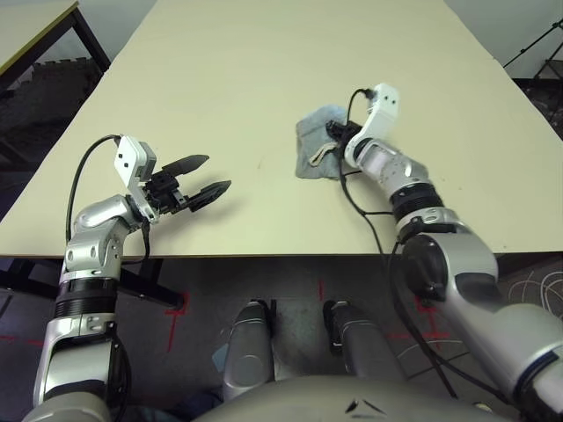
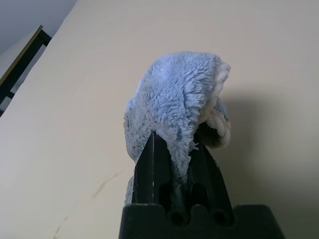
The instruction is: Wipe the water off the table with a rag.
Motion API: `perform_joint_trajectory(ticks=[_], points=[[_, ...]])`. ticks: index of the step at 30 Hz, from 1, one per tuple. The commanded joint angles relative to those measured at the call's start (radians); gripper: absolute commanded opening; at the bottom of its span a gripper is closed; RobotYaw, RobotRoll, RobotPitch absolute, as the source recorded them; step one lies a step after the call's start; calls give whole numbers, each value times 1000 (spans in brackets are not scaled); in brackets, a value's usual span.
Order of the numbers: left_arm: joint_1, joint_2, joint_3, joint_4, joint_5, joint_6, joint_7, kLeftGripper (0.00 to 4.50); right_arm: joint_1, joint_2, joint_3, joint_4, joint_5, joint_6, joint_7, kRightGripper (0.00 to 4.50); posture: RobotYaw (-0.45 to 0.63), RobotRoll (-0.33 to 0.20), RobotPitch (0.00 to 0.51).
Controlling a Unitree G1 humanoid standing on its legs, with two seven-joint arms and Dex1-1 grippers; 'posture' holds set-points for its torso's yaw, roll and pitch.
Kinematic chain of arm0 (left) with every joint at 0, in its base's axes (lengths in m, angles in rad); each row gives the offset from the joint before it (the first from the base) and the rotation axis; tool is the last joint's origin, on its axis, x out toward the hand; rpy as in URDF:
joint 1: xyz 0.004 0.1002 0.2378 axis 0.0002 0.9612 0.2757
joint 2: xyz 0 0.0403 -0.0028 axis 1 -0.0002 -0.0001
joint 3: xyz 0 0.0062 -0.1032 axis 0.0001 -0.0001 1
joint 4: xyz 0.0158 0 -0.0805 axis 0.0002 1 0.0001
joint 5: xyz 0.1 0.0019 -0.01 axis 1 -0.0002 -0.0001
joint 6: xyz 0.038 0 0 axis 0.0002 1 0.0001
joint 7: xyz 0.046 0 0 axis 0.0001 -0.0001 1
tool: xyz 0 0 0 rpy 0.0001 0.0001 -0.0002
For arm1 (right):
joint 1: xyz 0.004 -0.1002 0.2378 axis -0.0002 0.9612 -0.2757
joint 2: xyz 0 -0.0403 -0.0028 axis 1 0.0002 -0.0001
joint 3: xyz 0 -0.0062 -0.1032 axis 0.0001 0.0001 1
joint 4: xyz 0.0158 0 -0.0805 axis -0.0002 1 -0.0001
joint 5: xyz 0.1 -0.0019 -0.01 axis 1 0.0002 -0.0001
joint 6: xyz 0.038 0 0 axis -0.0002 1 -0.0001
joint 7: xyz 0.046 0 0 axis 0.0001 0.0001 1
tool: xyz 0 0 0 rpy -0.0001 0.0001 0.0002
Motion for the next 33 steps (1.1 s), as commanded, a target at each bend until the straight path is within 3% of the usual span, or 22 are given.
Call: perform_joint_trajectory(ticks=[1,19,26,33], points=[[-15,-3,-6,39,16,-14,-5,4500,-6,-93,4,-62,-8,56,56,3,-34,0,145],[-106,-15,-7,173,50,-92,4,4500,334,-410,1,-391,-15,340,158,2,-62,0,138],[-128,-13,0,213,61,-116,20,4500,453,-467,13,-484,-11,406,212,2,-68,0,138],[-144,-14,2,243,72,-137,28,4500,477,-474,32,-473,-45,356,233,0,-71,0,129]])
